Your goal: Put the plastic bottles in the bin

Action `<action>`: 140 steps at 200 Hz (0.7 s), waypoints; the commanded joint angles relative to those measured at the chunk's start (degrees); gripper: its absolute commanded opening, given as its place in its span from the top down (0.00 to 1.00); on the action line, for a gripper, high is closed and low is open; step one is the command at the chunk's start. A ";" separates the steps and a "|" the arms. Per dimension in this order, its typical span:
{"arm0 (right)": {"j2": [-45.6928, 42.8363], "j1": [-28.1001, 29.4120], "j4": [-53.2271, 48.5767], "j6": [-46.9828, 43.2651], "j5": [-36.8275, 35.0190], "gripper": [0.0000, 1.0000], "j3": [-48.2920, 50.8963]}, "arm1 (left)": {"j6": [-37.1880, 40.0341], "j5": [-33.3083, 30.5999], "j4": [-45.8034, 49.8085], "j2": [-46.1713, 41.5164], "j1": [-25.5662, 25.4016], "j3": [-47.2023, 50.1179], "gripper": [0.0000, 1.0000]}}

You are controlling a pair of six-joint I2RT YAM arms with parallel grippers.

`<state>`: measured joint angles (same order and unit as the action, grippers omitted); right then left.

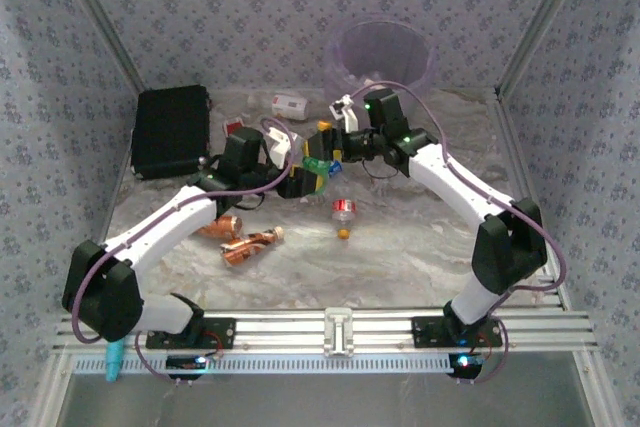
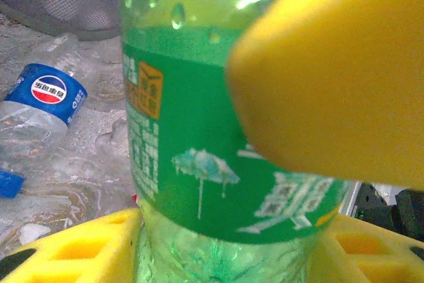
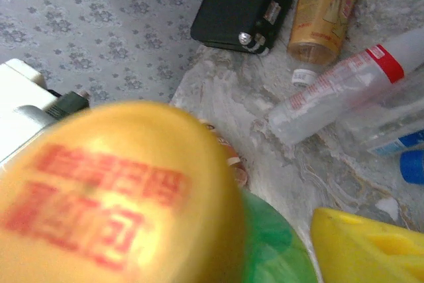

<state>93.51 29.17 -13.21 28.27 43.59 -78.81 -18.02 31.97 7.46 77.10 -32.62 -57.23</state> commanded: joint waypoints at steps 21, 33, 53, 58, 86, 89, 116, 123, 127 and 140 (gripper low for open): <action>-0.25 0.19 1.06 -0.10 0.13 0.38 -1.75 | -0.27 2.45 -3.16 0.03 0.09 -2.31 0.46; -0.52 0.19 0.61 -0.32 -0.08 0.42 -1.72 | -0.44 1.90 -3.15 0.07 0.02 -2.36 0.46; -0.85 0.10 -0.31 -0.97 -0.42 0.47 -2.11 | -0.85 1.55 -3.42 0.06 0.09 -2.41 0.46; -0.95 0.10 -0.68 -1.24 -0.46 0.47 -2.40 | -0.96 1.21 -3.51 0.00 0.09 -2.36 0.45; -1.62 -0.31 -4.49 -4.08 -1.50 0.52 -5.31 | -1.10 -1.45 -2.67 -0.99 0.10 -2.12 0.20; -1.73 -0.46 -5.18 -4.53 -1.66 0.52 -5.76 | -0.99 -1.74 -2.53 -1.22 0.08 -2.10 0.17; -2.17 -2.10 -12.03 -9.35 -4.15 0.56 -11.68 | -0.48 -4.06 -1.47 -3.65 0.07 -1.12 0.03; -2.09 -2.55 -14.55 -11.26 -5.49 0.57 -13.70 | -0.28 -4.88 -0.96 -4.28 0.07 -0.67 0.02; -2.03 -2.82 -15.77 -12.28 -6.48 0.57 -15.06 | -0.11 -5.38 -0.58 -4.57 0.10 -0.44 0.02; -1.25 -3.65 -20.43 -16.40 -10.72 0.59 -19.95 | 0.82 -7.74 1.13 -5.59 0.06 0.49 0.02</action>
<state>93.62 27.09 -24.18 20.78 39.57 -90.26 -19.05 28.21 6.83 74.94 -32.58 -57.41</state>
